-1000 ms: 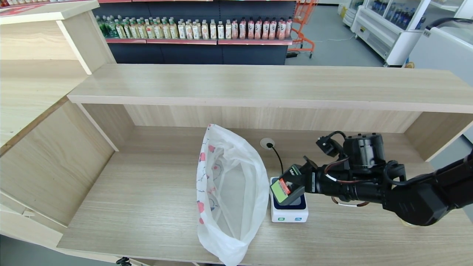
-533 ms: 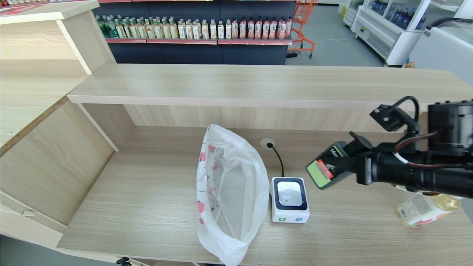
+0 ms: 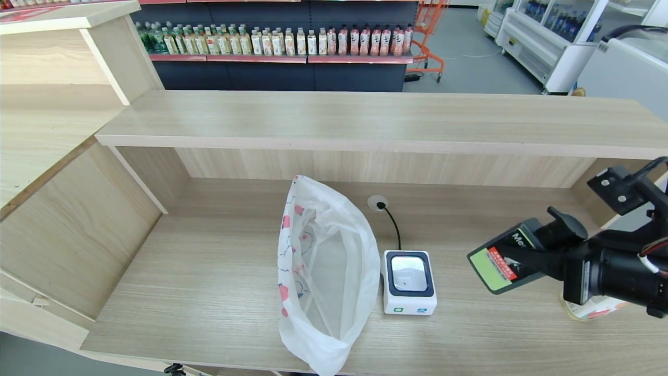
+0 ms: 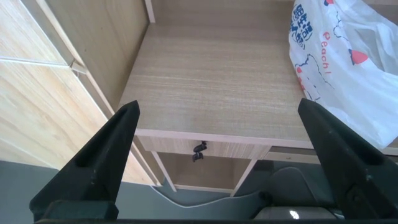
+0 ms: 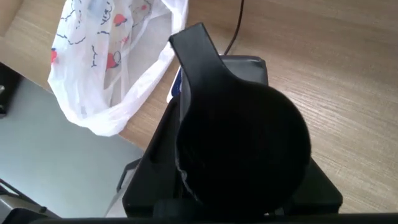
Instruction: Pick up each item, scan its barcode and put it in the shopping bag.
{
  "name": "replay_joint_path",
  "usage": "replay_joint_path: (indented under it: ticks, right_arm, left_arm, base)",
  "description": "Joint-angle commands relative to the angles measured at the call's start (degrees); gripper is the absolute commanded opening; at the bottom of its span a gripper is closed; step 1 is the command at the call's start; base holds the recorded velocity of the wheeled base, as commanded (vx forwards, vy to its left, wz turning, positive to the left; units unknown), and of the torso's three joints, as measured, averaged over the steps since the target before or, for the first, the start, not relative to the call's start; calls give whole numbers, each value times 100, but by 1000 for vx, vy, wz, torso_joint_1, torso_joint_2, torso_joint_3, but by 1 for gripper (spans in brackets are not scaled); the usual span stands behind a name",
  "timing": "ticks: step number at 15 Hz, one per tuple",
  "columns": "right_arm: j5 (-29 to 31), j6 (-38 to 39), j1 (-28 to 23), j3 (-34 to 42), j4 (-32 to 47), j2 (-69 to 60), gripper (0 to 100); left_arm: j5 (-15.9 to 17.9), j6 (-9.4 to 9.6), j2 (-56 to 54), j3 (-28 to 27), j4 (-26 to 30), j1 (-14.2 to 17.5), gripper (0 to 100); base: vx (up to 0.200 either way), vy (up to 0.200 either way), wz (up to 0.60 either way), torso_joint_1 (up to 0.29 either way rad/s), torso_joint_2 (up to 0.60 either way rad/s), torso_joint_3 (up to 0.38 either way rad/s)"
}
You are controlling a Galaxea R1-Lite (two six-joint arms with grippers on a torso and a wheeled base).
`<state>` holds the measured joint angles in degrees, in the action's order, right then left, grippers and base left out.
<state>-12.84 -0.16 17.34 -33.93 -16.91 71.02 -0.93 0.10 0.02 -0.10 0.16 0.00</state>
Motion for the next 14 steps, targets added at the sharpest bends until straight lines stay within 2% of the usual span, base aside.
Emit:
replay_joint_path:
  ticks: [1, 2, 6, 8, 11, 14]
  right_arm:
    - [-114, 7, 16, -26, -5, -1, 0]
    - [-237, -2, 16, -61, -14, 52, 0]
    - [-334, 16, 279, -369, -14, 430, 0]
    - [-606, 51, 376, -659, -23, 782, 0]
    - [-606, 77, 385, -1239, -85, 1643, 0]
    - [-588, 297, 490, -2180, -893, 2891, 0]
  left_arm:
    - [-4, -1, -2, 1, 2, 0, 100]
    - [-4, -19, -2, 1, 2, 0, 100]
    - [-4, -1, -2, 1, 2, 9, 100]
    - [-4, -10, -2, 1, 2, 0, 100]
    - [-4, -10, -2, 1, 2, 0, 100]
    - [-4, -10, -2, 1, 2, 0, 100]
  base:
    - [0, 0, 0, 0, 0, 0]
    - [0, 0, 0, 0, 0, 0]
    - [-200, 200, 0, 6, 2, 0]
    - [0, 0, 0, 0, 0, 0]
    - [0, 0, 0, 0, 0, 0]
    - [0, 0, 0, 0, 0, 0]
